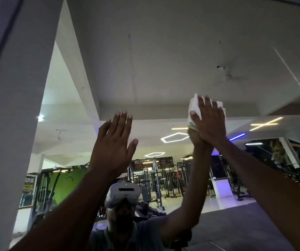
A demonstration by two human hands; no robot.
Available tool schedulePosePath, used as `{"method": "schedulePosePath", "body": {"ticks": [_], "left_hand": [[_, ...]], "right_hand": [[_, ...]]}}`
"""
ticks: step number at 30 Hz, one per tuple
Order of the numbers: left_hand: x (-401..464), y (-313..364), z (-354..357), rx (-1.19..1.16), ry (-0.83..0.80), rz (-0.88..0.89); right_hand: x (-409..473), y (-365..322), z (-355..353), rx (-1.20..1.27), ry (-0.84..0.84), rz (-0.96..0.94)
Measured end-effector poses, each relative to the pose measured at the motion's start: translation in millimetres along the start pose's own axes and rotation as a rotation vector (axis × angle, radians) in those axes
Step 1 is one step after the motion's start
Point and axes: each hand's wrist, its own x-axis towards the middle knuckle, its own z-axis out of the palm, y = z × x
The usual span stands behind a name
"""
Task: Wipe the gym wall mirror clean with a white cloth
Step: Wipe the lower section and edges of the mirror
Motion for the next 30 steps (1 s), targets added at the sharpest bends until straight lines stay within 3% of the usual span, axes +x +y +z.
{"method": "schedulePosePath", "body": {"ticks": [3,6,9,11,13,16,20,23,27,30], "left_hand": [[0.5,0.1,-0.4,-0.001,0.007,-0.004],[-0.1,-0.7,-0.2,-0.007,-0.002,-0.007],[-0.1,-1.5,0.1,-0.019,-0.009,-0.009],[0.7,-1.7,0.6,-0.013,-0.006,0.001],[2.0,-0.8,1.1,-0.007,-0.002,0.005],[1.1,0.3,0.4,0.002,-0.010,0.004],[1.3,-0.3,0.1,-0.003,-0.021,0.008],[2.1,-3.4,1.0,-0.015,-0.025,0.015],[1.6,-2.1,-1.5,-0.014,-0.045,0.013],[-6.5,0.4,-4.5,-0.022,-0.048,0.011]], "right_hand": [[-18.4,-52.8,4.5,-0.019,0.071,0.043],[-56.8,-102.9,11.6,0.005,-0.049,-0.258],[-52.2,-75.4,5.6,0.041,-0.128,-0.467],[-34.5,-19.6,4.5,-0.003,-0.059,-0.385],[-22.4,28.7,-5.9,-0.021,-0.032,-0.179],[-24.6,18.5,-12.4,-0.020,-0.082,0.026],[-61.0,-53.3,0.0,-0.009,-0.095,-0.081],[-68.0,-31.9,-5.2,0.018,-0.169,-0.266],[-40.8,29.9,-18.1,-0.038,-0.108,-0.067],[-48.2,0.5,-18.3,0.004,-0.097,0.069]]}}
